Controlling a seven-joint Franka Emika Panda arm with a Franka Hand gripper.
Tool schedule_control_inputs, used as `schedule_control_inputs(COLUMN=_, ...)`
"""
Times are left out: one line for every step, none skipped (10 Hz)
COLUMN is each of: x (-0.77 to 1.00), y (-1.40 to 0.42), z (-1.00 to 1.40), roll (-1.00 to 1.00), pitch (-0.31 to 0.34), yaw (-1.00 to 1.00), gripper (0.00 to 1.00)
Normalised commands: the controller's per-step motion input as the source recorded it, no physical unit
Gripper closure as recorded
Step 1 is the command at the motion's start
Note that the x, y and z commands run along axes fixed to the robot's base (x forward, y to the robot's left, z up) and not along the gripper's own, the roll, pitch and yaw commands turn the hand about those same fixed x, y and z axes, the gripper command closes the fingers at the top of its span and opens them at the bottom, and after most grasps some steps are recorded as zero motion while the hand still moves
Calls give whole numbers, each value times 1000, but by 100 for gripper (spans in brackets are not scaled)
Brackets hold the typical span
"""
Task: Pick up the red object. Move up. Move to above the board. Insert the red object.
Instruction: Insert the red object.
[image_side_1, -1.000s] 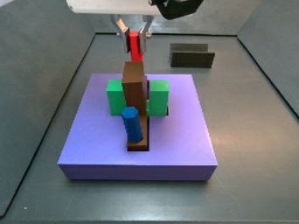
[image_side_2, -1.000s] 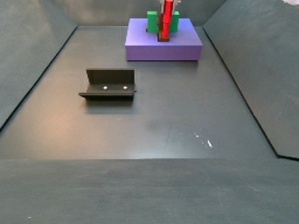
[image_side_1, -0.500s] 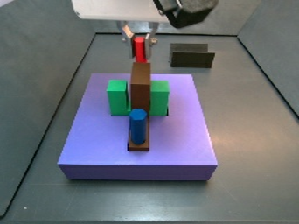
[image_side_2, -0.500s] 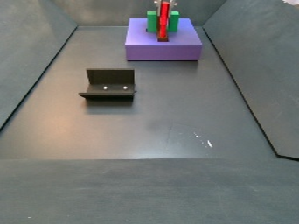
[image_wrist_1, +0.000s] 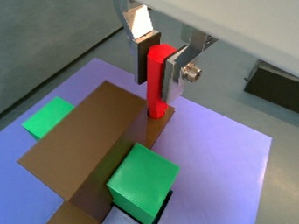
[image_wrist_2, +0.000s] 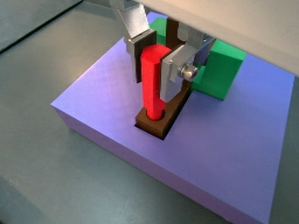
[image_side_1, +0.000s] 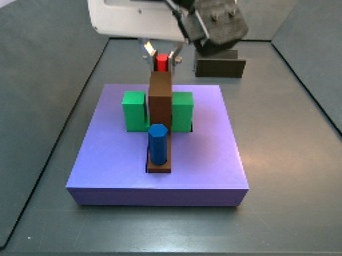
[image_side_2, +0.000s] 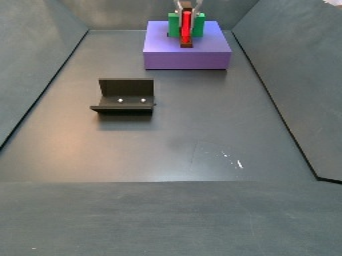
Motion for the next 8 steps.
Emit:
schedule_control_inputs(x=117, y=0, z=-231, roll=340, pitch=154, yaw=-134, gripper=100)
schedule_control_inputs(x=120, y=0, z=-240, roll=321, pitch=124, yaw=-114, gripper=100)
schedule_control_inputs(x=103, y=-43, z=-280, roll=274, pitch=83, yaw=-86, gripper=100)
schedule_control_inputs(x=31, y=0, z=-229, roll=306, pitch=123, yaw=-151, gripper=100)
schedule_control_inputs(x=-31, y=0, z=-180, roll=250, pitch=101, yaw=-289, gripper=100)
schedule_control_inputs(x=-229, y=0, z=-131, roll=216, pitch=73, yaw=-394, gripper=100)
schedule_control_inputs(x=-406, y=31, z=-86, roll=269, pitch=67, yaw=-531, gripper=100)
schedule_control_inputs(x=-331, y=29, z=-126, roll=299, pitch=50, yaw=-594, gripper=100)
